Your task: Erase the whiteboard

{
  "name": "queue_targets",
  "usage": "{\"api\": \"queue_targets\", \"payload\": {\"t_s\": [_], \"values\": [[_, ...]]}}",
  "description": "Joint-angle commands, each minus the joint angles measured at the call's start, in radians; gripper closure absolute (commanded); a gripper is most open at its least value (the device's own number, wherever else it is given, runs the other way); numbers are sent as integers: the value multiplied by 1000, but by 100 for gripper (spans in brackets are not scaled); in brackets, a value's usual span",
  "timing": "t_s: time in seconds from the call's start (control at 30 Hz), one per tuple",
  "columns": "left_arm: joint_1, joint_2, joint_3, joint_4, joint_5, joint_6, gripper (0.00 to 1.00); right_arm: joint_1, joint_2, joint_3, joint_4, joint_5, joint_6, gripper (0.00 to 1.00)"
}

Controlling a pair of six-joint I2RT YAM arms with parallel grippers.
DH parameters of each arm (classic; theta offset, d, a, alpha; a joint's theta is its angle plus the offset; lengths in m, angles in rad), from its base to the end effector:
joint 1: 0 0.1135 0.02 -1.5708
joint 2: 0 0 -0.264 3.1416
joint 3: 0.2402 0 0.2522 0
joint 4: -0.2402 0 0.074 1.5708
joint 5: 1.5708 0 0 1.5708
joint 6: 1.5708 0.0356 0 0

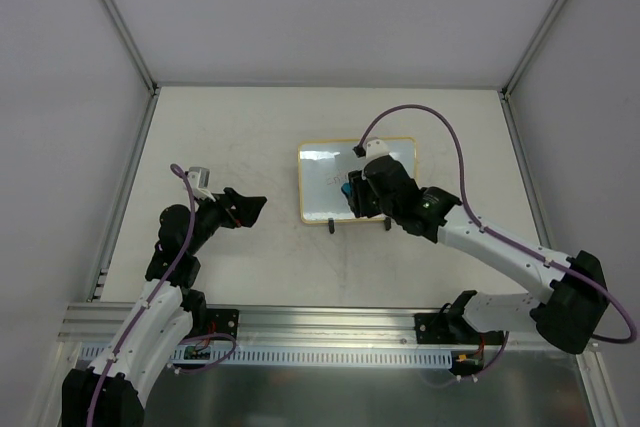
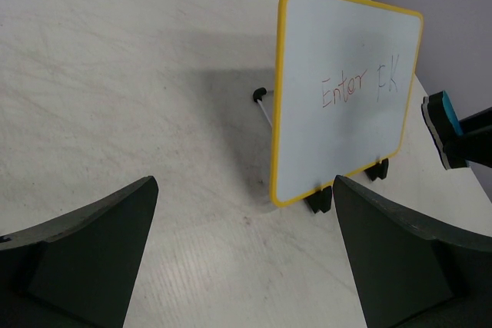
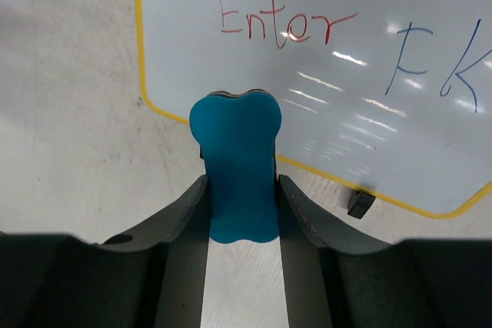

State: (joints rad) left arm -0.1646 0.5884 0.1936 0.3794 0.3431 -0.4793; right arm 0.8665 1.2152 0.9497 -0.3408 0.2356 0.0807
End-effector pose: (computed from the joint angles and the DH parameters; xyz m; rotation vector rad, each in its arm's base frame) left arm 0.1530 -0.0376 0.2195 0.0191 1.6393 -0.7691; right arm 0.1808 0.2000 0.2927 -0.7060 2.0544 0.2893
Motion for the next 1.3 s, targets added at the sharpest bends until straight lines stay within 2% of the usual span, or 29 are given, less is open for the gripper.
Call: {"api": "queue_targets", "payload": {"t_s": [0.0,0.5,0.87,0.97,1.1,1.23,1.27], "values": [[-10,-13,14,39,25,2,1,-26,36,76,0,-16,-36,66],[-10,-22,10,38,27,1,1,-104,191,283,36,-74,-50,67],[-10,-38,-6,68,51,-15,1,-121,309,417,45,7,-111,67],[-10,-36,-23,119,59,-16,1,-127,354,435,46,7,-111,67],[-10,52,-14,202,72,-10,1,-130,363,410,65,15,-102,68],[-12,194,-19,372,129,-31,1,-133,336,386,75,5,-107,68],[-12,229,-17,460,149,-31,1,-133,328,383,75,4,-107,68]]}}
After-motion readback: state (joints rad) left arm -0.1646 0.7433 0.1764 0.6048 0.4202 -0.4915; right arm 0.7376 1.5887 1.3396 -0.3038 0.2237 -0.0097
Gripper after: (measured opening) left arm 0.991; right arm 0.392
